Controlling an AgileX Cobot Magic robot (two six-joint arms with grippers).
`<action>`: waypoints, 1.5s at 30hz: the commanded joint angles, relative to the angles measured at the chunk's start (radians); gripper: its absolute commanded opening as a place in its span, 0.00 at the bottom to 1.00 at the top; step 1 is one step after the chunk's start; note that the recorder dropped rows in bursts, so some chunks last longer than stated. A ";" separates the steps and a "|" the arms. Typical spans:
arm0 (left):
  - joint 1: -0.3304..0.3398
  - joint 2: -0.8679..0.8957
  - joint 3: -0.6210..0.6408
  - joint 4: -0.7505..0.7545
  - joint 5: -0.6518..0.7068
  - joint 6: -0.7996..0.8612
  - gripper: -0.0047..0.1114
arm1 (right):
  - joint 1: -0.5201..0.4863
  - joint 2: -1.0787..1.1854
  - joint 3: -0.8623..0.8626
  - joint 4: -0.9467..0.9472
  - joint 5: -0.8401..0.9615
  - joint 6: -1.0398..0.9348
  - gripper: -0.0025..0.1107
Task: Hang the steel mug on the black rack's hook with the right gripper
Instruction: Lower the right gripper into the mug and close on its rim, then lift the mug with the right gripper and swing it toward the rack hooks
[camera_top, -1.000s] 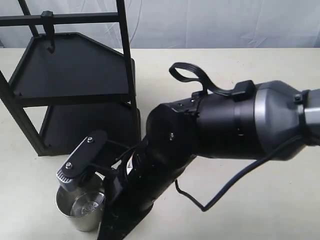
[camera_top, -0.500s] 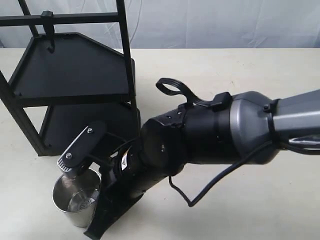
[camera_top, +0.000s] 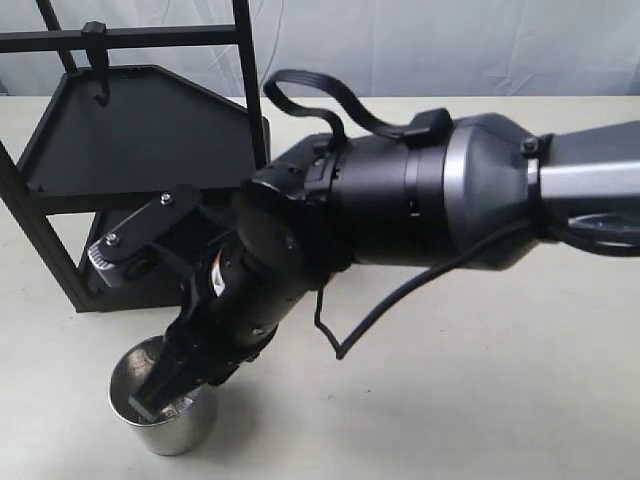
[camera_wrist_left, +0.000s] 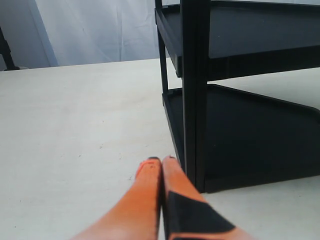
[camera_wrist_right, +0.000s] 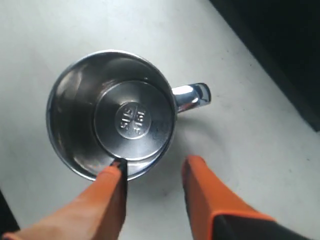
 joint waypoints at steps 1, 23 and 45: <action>-0.002 0.004 -0.002 -0.002 -0.008 -0.004 0.04 | -0.002 0.000 -0.060 0.036 0.054 0.013 0.42; -0.002 0.004 -0.002 -0.002 -0.008 -0.004 0.04 | -0.002 0.130 -0.060 0.043 -0.017 0.172 0.42; -0.002 0.004 -0.002 -0.002 -0.008 -0.004 0.04 | -0.002 0.059 -0.060 0.069 0.061 0.175 0.01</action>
